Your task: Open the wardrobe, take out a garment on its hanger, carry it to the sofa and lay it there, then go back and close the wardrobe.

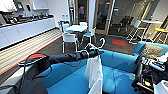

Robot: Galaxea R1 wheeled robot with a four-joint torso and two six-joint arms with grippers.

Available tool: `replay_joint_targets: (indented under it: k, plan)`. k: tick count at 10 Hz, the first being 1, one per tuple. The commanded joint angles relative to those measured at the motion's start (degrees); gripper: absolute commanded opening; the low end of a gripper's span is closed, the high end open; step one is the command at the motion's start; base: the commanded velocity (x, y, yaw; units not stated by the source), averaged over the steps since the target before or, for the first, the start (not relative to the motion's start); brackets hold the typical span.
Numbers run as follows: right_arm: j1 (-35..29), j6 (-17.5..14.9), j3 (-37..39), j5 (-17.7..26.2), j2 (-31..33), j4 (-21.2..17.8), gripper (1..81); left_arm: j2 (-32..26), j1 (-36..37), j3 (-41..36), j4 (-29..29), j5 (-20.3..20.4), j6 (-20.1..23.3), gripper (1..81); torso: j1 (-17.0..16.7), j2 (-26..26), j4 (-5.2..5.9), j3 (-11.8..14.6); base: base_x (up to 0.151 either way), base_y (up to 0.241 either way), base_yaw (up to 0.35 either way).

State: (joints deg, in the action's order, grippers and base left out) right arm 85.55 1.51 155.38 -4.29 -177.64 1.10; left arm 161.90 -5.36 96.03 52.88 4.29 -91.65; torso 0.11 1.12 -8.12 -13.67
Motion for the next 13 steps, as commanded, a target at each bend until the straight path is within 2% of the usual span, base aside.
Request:
replay_joint_targets:
  k: [1, 6, 10, 13]
  plan:
    - [-1.3, -0.2, -0.4, 3.8, -0.5, -0.4, 81.1, 3.5, 10.2, 5.7, -0.1, 1.2, -0.2, 1.0, 0.0, 0.0, 0.00, 0.0, 0.000, 0.000, 0.000]
    - [-1.3, -0.2, -0.4, 3.8, -0.5, -0.4, 81.1, 5.4, 6.6, 15.5, 0.7, 1.2, -0.1, 1.0, 0.0, 0.0, 0.00, 0.0, 0.000, 0.000, 0.000]
    - [-1.2, -0.2, -0.4, 3.8, -0.6, -0.4, 81.1, 7.6, 6.9, 15.9, 0.7, 1.2, 0.0, 1.0, 0.0, 0.0, 0.00, 0.0, 0.000, 0.000, 0.000]
    - [-1.3, -0.2, -0.4, 3.8, -0.6, -0.4, 81.1, 11.8, 7.9, 11.7, 0.3, 1.3, -0.1, 1.0, 0.0, 0.0, 0.00, 0.0, 0.000, 0.000, 0.000]
